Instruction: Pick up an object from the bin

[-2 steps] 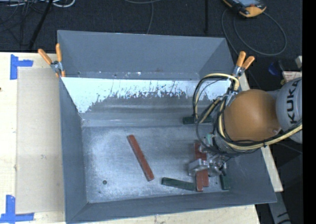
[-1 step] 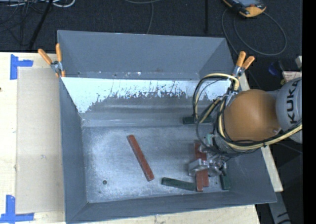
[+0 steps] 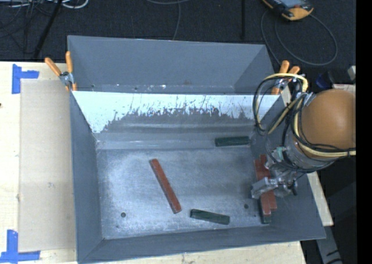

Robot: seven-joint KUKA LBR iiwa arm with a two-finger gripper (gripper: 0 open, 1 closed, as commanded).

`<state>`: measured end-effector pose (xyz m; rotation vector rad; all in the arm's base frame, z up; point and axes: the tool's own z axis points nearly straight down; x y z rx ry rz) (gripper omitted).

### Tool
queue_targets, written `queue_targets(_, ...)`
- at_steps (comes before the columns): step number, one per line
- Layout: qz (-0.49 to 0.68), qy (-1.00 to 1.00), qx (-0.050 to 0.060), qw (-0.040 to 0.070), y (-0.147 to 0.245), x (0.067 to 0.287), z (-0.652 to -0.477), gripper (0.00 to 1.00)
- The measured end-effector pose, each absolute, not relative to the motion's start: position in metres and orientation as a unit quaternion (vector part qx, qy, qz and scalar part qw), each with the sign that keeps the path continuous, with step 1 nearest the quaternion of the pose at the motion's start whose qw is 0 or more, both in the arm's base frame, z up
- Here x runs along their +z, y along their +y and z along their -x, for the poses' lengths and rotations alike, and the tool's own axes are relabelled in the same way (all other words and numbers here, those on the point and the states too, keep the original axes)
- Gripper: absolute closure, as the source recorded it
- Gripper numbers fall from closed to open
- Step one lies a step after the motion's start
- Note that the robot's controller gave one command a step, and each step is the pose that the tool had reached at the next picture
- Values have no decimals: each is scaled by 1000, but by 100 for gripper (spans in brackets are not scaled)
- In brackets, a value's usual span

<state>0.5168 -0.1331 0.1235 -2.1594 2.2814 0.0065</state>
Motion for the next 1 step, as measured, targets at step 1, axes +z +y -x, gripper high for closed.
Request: queue_targets(1,687,727,2,0,-133,124,-517,100)
